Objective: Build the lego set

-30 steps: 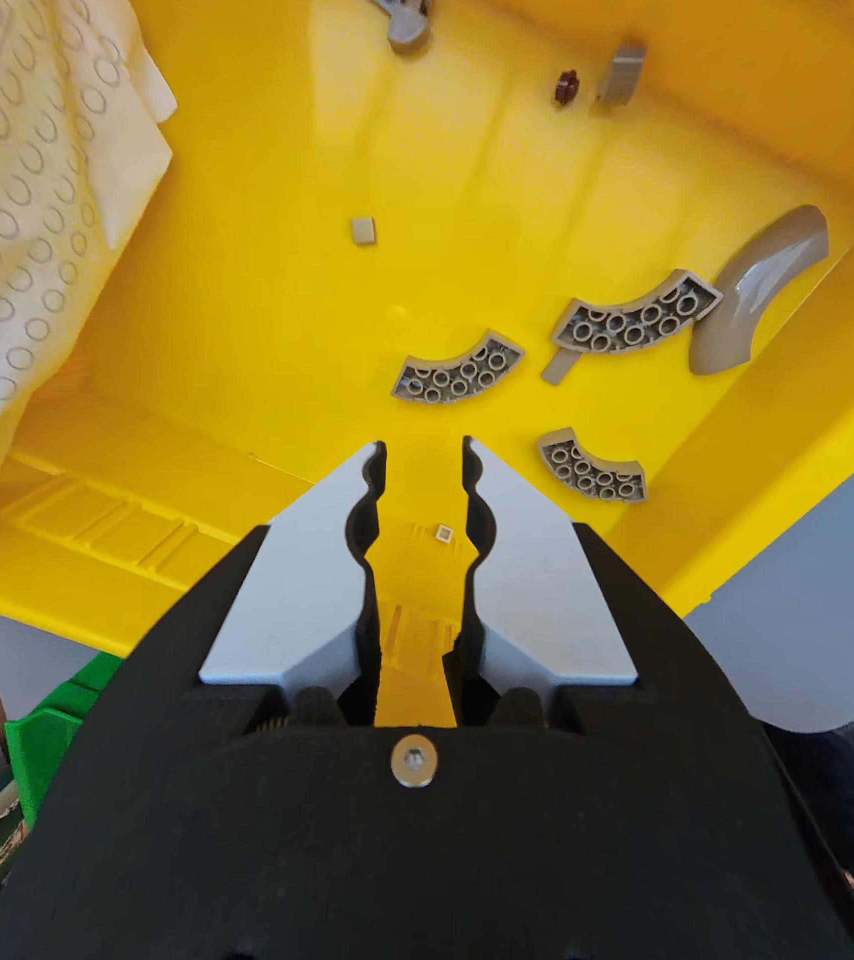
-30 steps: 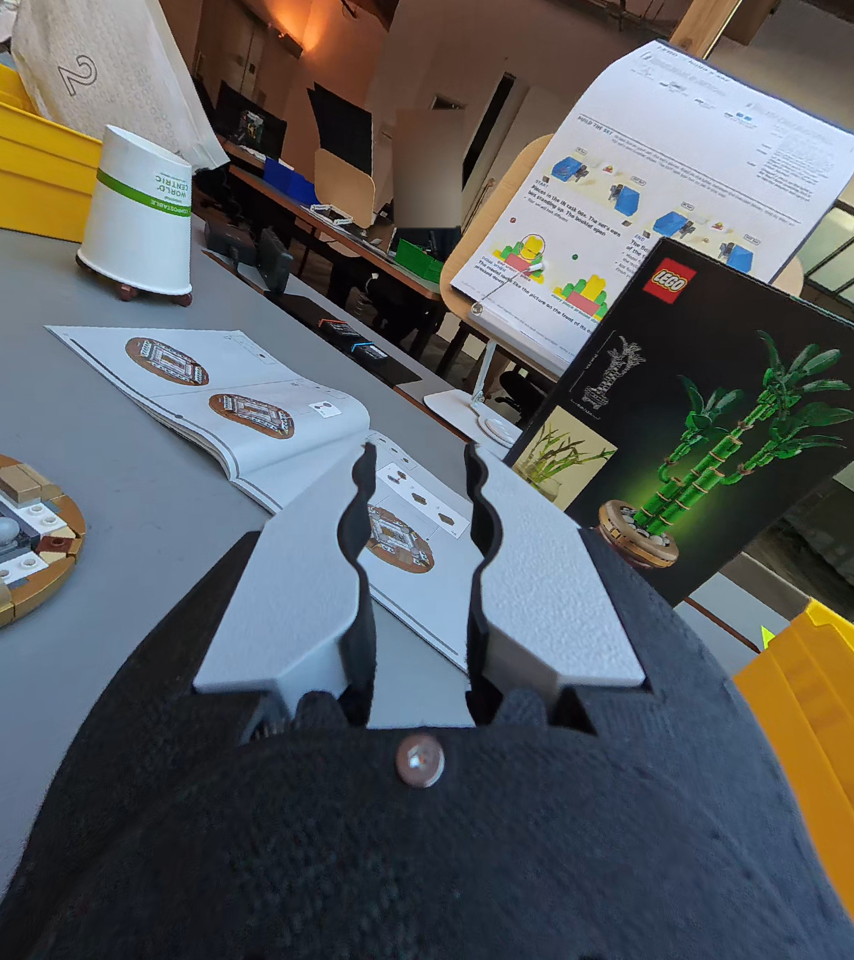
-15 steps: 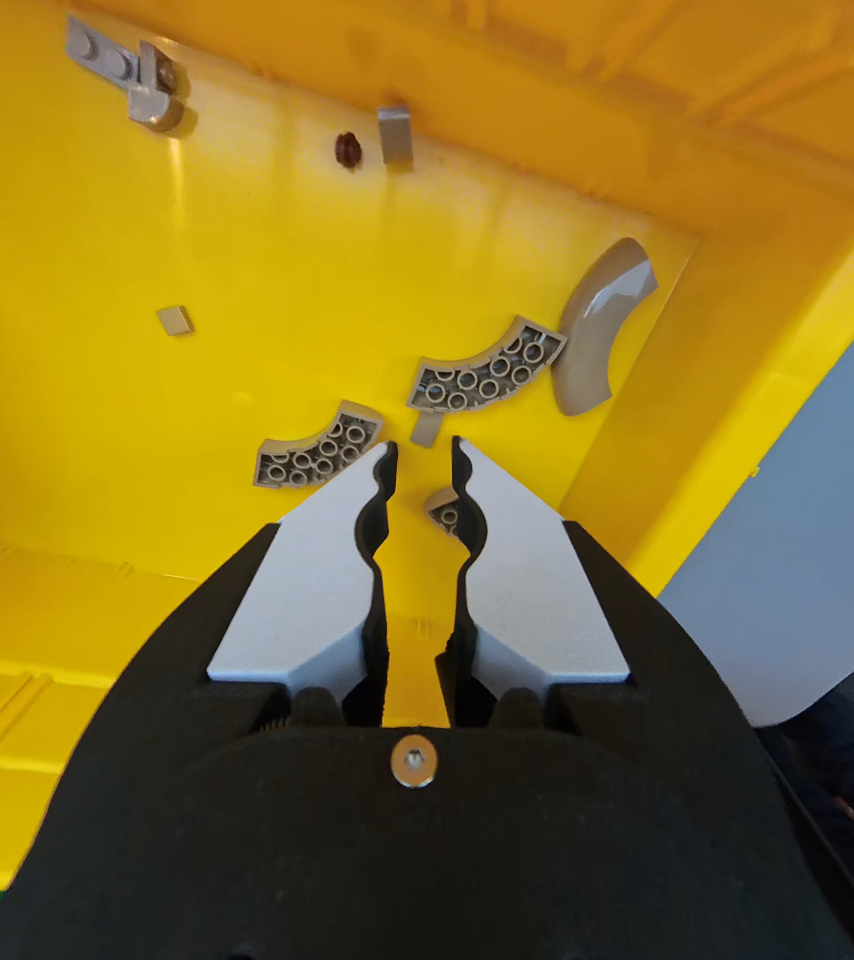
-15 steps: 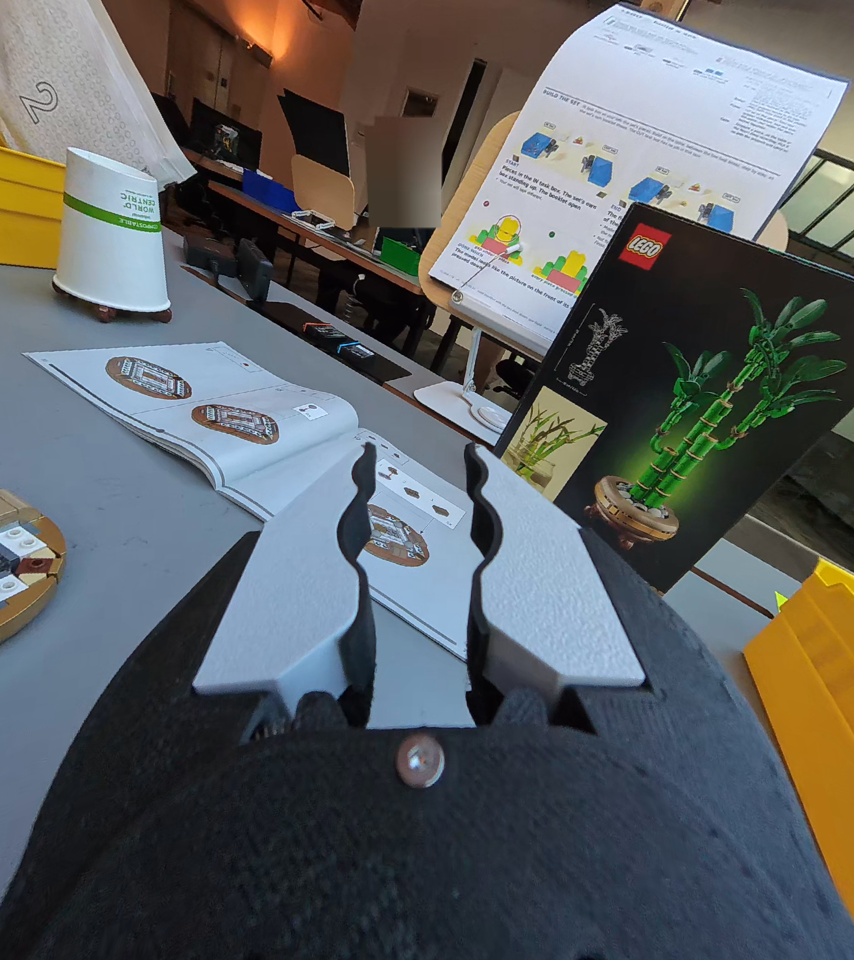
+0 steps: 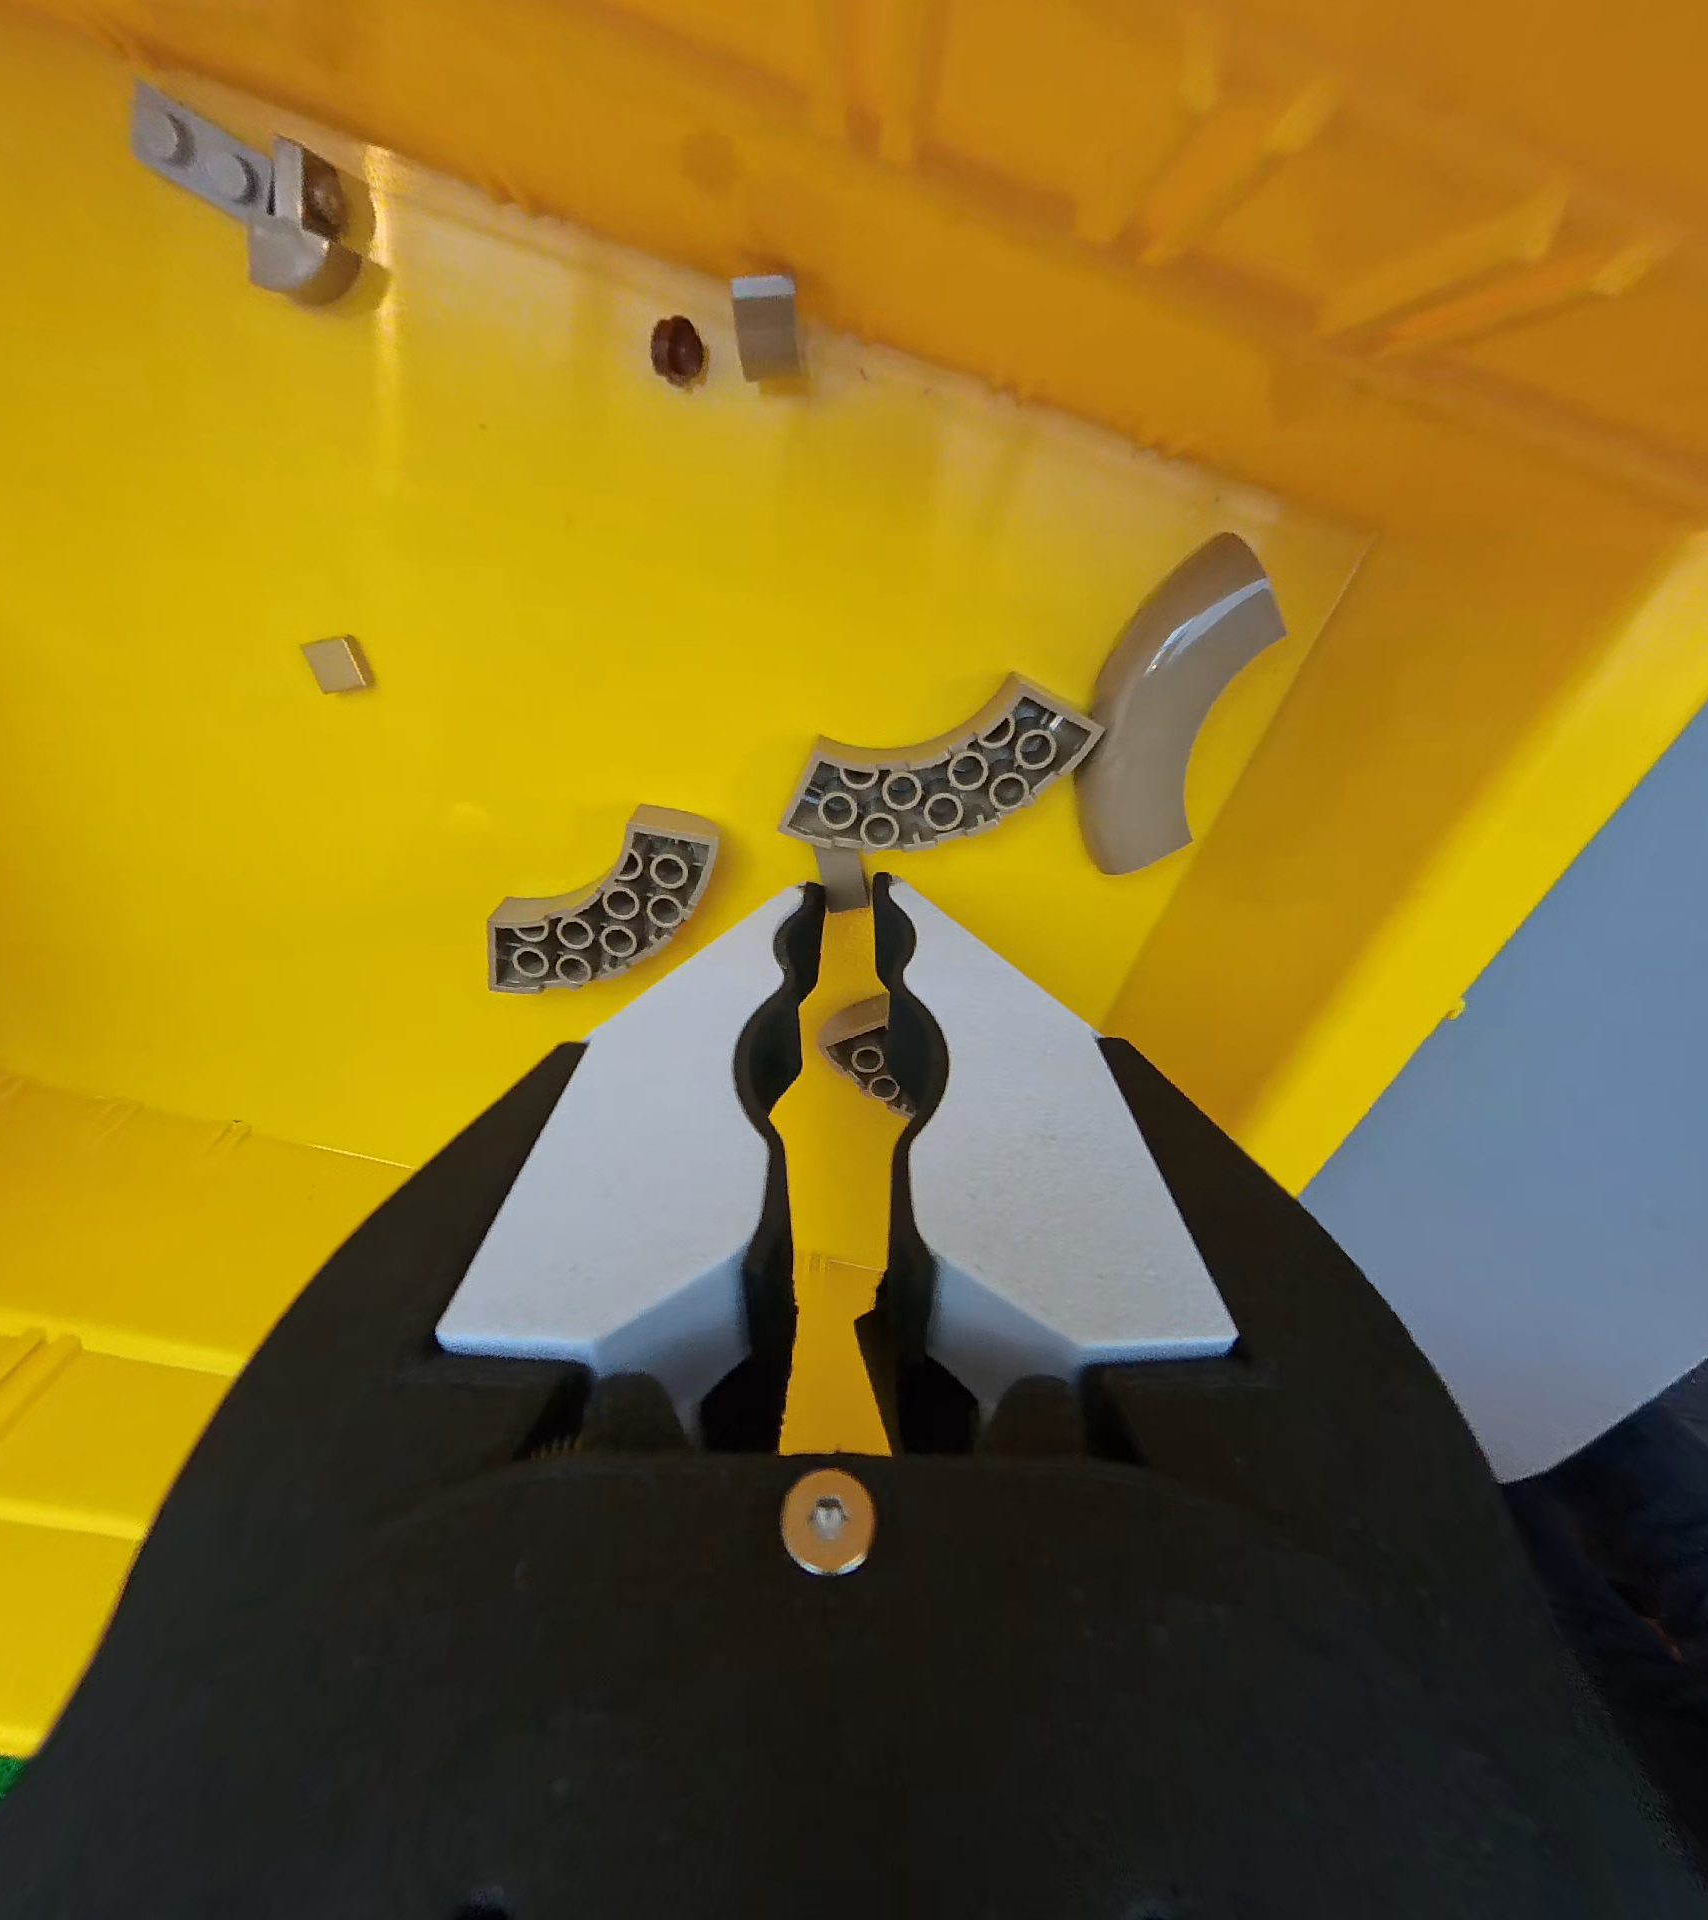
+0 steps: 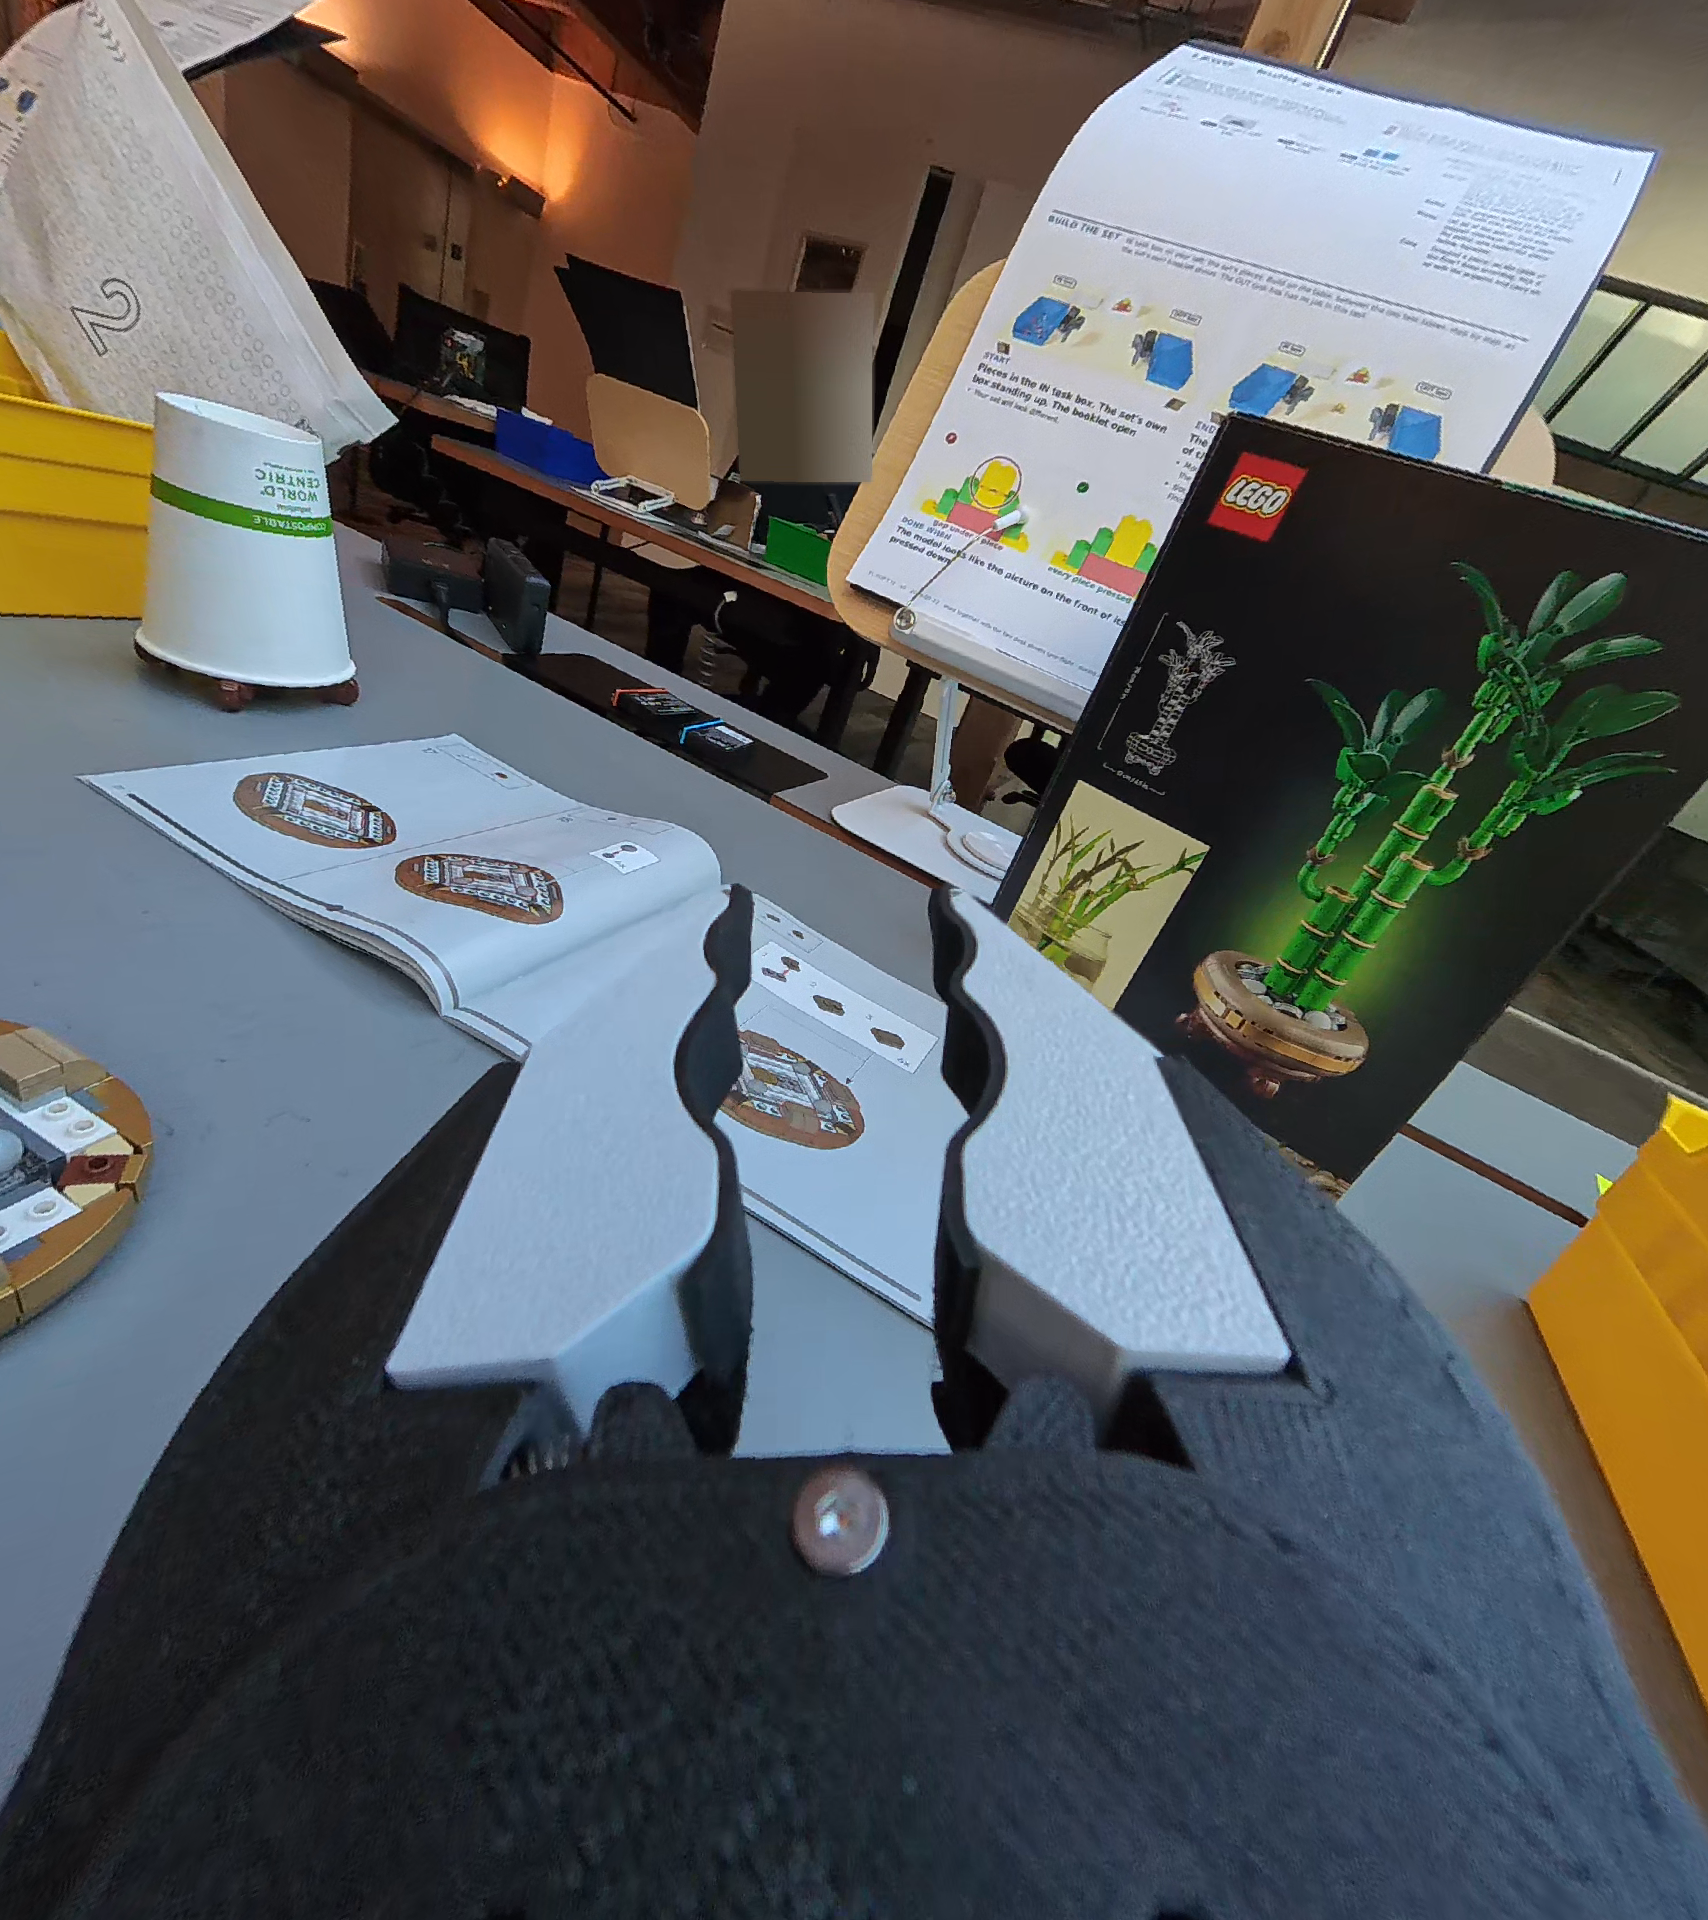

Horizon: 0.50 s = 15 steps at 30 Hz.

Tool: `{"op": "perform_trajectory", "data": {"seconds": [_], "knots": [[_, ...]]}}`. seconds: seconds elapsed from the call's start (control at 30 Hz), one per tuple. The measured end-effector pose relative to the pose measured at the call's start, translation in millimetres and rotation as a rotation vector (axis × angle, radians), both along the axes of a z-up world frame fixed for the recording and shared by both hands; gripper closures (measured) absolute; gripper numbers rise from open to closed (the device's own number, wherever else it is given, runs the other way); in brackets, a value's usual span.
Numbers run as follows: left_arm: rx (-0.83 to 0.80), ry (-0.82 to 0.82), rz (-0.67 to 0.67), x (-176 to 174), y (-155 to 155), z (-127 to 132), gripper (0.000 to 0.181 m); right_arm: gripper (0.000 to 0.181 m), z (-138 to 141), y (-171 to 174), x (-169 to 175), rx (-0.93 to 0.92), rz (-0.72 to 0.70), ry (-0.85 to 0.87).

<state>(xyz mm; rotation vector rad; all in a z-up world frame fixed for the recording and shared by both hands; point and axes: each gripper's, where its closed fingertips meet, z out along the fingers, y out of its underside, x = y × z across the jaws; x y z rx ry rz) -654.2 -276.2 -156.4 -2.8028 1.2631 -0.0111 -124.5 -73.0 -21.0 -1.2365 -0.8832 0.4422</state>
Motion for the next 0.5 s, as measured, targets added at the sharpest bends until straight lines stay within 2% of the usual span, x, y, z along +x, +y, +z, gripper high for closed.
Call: {"op": "perform_trajectory", "data": {"seconds": [0.33, 0.4, 0.5], "knots": [[-0.016, 0.031, 0.088, -6, 0, 2, 0.176, 0.148, -1, -1, -1, -0.032, 0.031, 0.015], [0.002, 0.084, 0.109, -18, 1, 6, 0.175, 0.148, 0, -1, -1, -0.033, 0.034, 0.023], [0.048, 0.050, 0.179, -20, 8, 17, 0.175, 0.148, 0, -1, 0, -0.031, 0.032, 0.030]]}}
